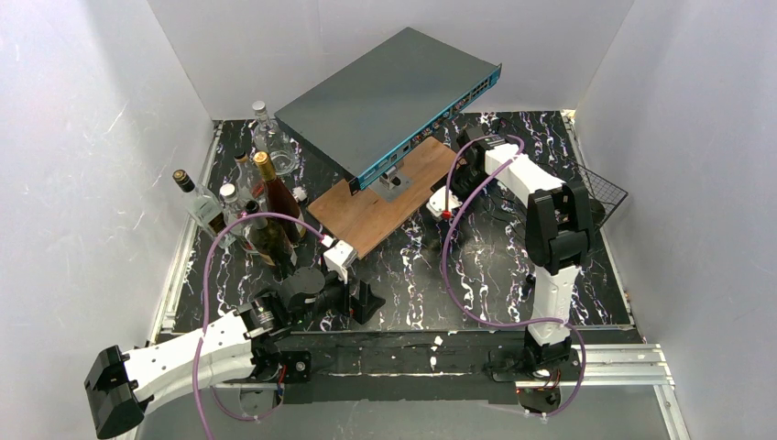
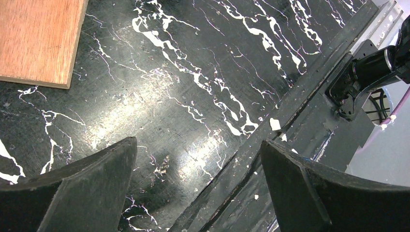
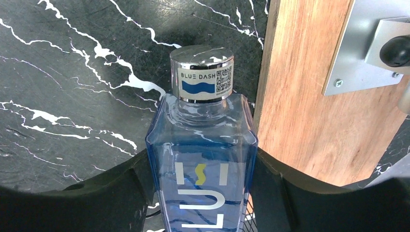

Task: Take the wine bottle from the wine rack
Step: Pick up the wine bottle from the wine rack.

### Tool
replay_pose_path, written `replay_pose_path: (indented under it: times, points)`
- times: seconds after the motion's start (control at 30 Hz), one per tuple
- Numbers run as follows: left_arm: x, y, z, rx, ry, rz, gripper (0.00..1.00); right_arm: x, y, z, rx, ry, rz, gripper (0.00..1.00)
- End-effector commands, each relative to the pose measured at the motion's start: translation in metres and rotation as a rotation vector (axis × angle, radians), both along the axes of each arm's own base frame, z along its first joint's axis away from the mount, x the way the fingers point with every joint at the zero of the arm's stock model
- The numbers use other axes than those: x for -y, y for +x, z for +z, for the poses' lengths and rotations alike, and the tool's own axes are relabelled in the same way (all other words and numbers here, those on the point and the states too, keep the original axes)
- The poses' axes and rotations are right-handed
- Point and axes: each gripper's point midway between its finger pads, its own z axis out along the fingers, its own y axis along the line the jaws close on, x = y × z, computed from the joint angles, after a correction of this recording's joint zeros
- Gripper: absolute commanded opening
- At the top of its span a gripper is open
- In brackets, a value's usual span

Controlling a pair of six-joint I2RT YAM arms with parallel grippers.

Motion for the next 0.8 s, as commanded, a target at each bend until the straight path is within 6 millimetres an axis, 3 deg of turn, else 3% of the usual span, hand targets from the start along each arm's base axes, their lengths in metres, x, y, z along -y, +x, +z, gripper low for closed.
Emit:
replay_pose_path:
  times: [0.0,0.2,0.43,0.77]
  points:
    - [0.000,0.003,0.005,0.014,-0.010,0.018,0.98,-0.006,0.000,0.004,0.019,0.001,0.106,0.66]
    - [0.000,0.003,0.006,0.015,-0.013,0.018,0.98,-0.014,-0.011,0.011,-0.004,0.049,0.117,0.52]
    - [0.000,0.004,0.008,0.016,-0.018,0.024,0.98,-0.028,-0.042,0.018,-0.036,0.079,0.156,0.40]
    - [-0.001,0.003,0.017,0.035,-0.044,0.023,0.98,-0.052,-0.093,0.023,-0.092,0.109,0.200,0.32]
